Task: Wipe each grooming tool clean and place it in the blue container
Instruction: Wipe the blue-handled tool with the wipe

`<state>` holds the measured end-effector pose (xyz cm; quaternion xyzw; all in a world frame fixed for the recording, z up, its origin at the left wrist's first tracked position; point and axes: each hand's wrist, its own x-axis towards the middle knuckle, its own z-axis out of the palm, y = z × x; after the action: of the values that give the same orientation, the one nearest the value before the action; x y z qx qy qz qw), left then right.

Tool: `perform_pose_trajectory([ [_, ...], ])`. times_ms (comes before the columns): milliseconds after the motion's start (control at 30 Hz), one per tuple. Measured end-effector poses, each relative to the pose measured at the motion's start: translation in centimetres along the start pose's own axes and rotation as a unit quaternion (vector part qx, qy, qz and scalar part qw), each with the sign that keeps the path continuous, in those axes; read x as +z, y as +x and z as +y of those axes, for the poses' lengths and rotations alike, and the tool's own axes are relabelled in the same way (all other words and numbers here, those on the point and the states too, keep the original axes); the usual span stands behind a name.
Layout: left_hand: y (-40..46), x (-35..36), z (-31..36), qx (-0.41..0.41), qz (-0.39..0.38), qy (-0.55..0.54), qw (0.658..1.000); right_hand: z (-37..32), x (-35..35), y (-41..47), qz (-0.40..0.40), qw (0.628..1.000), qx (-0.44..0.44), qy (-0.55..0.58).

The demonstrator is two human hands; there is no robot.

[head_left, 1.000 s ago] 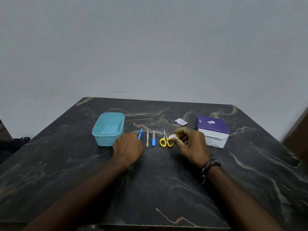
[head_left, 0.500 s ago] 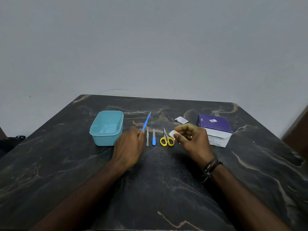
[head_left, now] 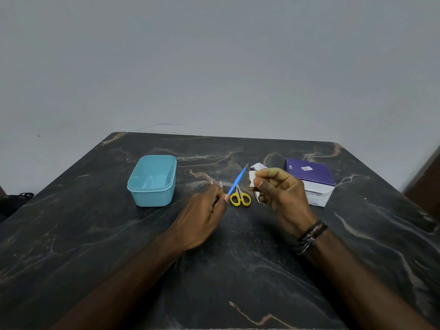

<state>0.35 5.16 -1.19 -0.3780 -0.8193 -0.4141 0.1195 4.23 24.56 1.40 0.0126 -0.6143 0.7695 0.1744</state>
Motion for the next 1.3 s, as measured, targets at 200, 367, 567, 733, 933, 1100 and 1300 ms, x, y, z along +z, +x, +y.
perform_pose_trajectory([
  [200,-0.24,0.39,-0.06,0.008,-0.022,0.002,1.000,-0.16,-0.09,0.27,0.056,0.996,0.017,0.071],
  [367,-0.30,0.47,0.47,0.018,-0.013,-0.005,1.000,-0.10,0.04,0.23,0.066,0.994,0.029,0.084],
  [567,-0.37,0.63,0.59,0.025,-0.001,-0.017,1.000,-0.19,0.02,0.29,0.050,0.995,0.060,0.064],
  [733,-0.39,0.89,0.22,0.020,0.013,-0.063,0.998,-0.28,0.18,0.11,0.018,0.996,0.074,0.041],
  [933,-0.35,0.75,0.50,0.051,0.044,-0.028,0.997,-0.66,0.16,-0.05,-0.015,0.999,0.040,0.031],
  [1100,-0.31,0.61,0.46,0.061,0.043,0.003,0.997,-0.63,-0.02,-0.05,0.014,1.000,0.006,-0.007],
  [1300,-0.48,0.32,0.46,0.070,0.054,0.028,0.996,-0.63,0.16,-0.09,0.016,0.999,0.035,-0.016],
])
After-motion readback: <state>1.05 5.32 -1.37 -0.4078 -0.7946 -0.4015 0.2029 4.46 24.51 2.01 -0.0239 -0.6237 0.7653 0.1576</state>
